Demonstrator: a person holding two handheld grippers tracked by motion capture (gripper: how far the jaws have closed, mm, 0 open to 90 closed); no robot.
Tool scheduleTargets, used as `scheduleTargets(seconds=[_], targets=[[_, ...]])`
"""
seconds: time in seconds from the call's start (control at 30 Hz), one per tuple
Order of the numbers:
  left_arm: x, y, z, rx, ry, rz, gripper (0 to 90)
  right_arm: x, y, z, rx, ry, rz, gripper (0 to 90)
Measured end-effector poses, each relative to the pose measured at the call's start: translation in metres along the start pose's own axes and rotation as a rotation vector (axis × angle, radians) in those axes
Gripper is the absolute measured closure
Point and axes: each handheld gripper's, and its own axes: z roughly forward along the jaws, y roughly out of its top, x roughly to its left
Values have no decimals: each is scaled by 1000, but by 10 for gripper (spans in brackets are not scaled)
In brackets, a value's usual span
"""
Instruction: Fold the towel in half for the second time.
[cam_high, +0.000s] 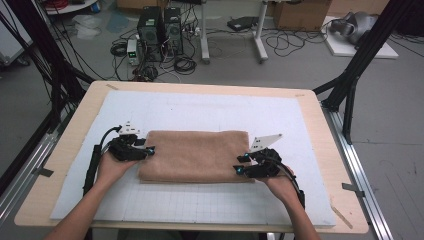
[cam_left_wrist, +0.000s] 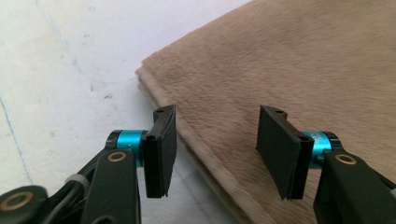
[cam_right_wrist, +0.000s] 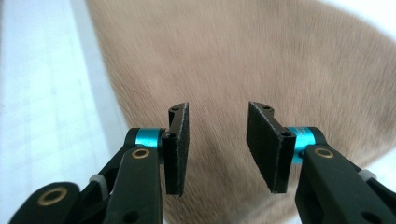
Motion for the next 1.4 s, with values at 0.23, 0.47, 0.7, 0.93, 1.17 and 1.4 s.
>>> scheduleTargets(seconds=[0.23,0.47,0.7,0.93,1.17,1.4], targets=[[-31,-20,-23,-31,-105,66,487,17,-4,11,71,26,-59,560],[-45,-50,-26,-17,-83,122,492,21,-25,12,62,-8,-61,569],[-27,-31,-25,-46,-53,68,475,2,-3,1,9,-57,-27,540],[12,5,4,-83,16,-73,499,-52,26,10,-9,-186,72,504],[42,8,40,-20,38,-215,456,-93,27,27,39,-250,165,425],[40,7,45,-27,-8,-218,657,-101,17,42,78,-178,234,538]])
